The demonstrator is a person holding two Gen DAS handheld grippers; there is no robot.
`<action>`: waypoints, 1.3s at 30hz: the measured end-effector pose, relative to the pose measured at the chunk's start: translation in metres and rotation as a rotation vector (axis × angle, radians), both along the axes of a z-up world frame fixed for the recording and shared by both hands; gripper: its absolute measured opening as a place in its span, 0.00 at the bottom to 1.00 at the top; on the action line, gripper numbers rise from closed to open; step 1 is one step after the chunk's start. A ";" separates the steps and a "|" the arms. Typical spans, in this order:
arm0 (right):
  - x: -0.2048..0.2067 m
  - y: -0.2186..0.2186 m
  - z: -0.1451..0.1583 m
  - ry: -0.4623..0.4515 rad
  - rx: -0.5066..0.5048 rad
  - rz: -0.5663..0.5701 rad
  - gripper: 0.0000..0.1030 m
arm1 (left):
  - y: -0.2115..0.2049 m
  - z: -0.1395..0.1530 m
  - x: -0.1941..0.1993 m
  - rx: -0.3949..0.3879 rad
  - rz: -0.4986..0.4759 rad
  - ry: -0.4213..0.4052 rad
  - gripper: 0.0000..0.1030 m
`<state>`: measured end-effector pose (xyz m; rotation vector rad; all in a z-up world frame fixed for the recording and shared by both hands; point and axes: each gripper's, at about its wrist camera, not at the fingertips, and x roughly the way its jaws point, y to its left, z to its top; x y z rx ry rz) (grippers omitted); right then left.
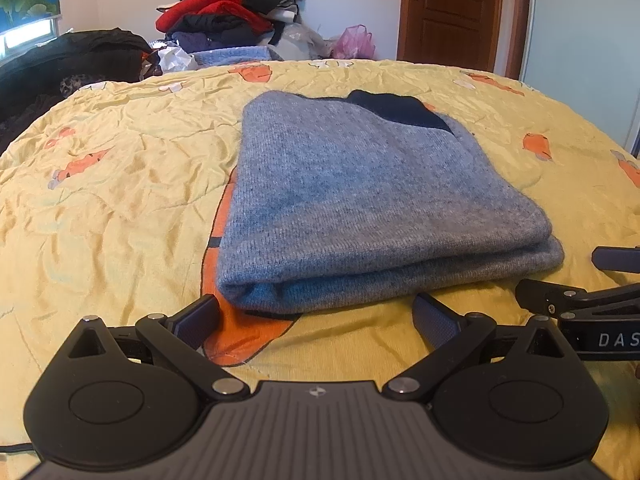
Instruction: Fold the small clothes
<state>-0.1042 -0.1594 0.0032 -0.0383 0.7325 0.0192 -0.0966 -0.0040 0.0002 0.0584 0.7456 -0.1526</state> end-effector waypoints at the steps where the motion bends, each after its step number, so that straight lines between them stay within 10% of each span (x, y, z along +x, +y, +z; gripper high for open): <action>1: 0.000 0.000 0.000 0.005 0.000 -0.004 1.00 | 0.001 0.001 0.000 -0.004 0.004 0.006 1.00; 39: -0.013 0.014 0.038 0.051 0.040 0.059 1.00 | 0.030 0.049 -0.028 -0.061 0.064 0.032 1.00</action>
